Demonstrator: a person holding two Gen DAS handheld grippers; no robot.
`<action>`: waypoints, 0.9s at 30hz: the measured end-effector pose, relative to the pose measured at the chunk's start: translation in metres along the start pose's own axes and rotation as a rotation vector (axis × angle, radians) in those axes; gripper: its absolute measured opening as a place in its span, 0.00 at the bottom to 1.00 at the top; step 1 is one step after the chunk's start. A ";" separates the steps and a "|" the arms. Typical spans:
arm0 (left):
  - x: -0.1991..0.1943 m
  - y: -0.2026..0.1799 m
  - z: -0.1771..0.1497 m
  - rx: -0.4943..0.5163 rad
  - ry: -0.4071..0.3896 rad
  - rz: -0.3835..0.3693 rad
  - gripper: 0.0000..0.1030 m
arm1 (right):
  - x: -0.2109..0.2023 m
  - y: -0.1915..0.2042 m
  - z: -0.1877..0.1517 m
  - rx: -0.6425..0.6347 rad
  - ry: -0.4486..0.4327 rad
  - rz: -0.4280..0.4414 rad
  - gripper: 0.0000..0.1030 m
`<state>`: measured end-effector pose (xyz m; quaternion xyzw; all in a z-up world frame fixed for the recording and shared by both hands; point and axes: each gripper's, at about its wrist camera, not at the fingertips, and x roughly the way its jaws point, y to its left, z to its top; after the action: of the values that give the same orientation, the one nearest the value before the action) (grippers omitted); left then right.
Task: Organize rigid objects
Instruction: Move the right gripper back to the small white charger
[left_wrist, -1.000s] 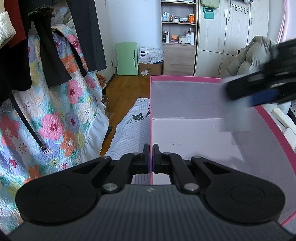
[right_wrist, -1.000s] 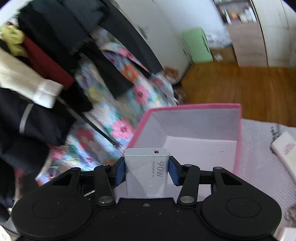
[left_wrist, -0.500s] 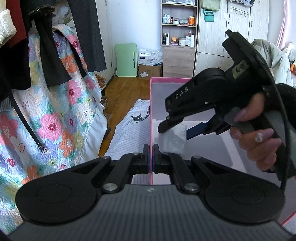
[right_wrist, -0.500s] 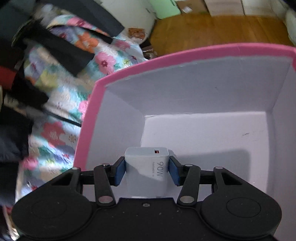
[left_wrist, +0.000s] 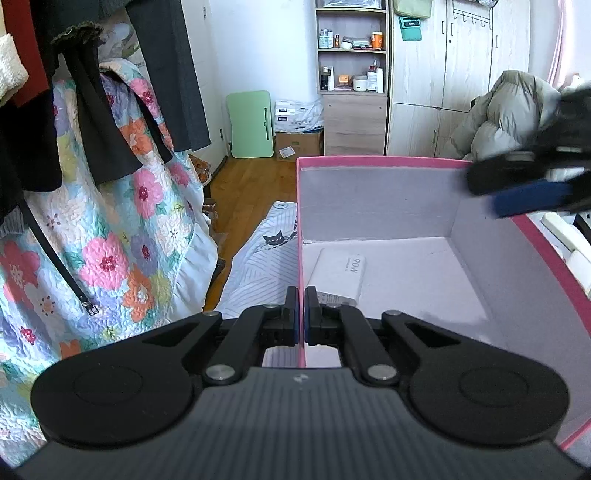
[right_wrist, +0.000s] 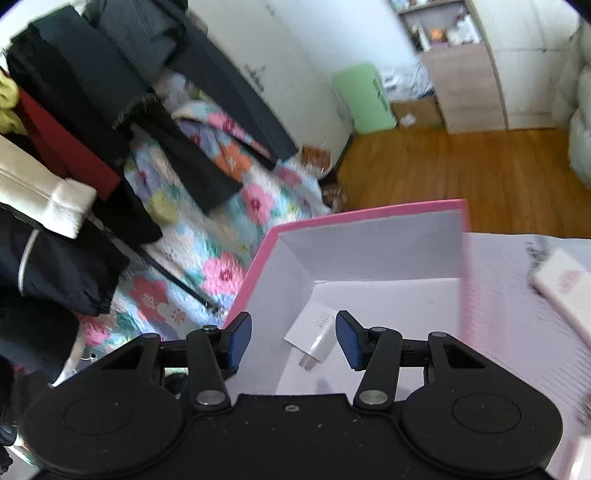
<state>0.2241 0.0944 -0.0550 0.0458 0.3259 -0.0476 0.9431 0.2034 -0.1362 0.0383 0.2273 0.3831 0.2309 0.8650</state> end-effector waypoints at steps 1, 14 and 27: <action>0.000 -0.001 0.000 0.004 0.000 0.003 0.02 | -0.016 -0.006 -0.004 0.001 -0.021 -0.017 0.55; -0.002 -0.004 0.001 0.034 -0.002 0.005 0.02 | -0.109 -0.117 -0.063 0.137 -0.083 -0.403 0.61; -0.002 -0.004 0.000 0.039 -0.003 0.010 0.02 | -0.052 -0.138 -0.101 -0.020 0.021 -0.541 0.60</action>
<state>0.2220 0.0905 -0.0546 0.0657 0.3232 -0.0493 0.9428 0.1257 -0.2531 -0.0719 0.1060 0.4364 -0.0025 0.8935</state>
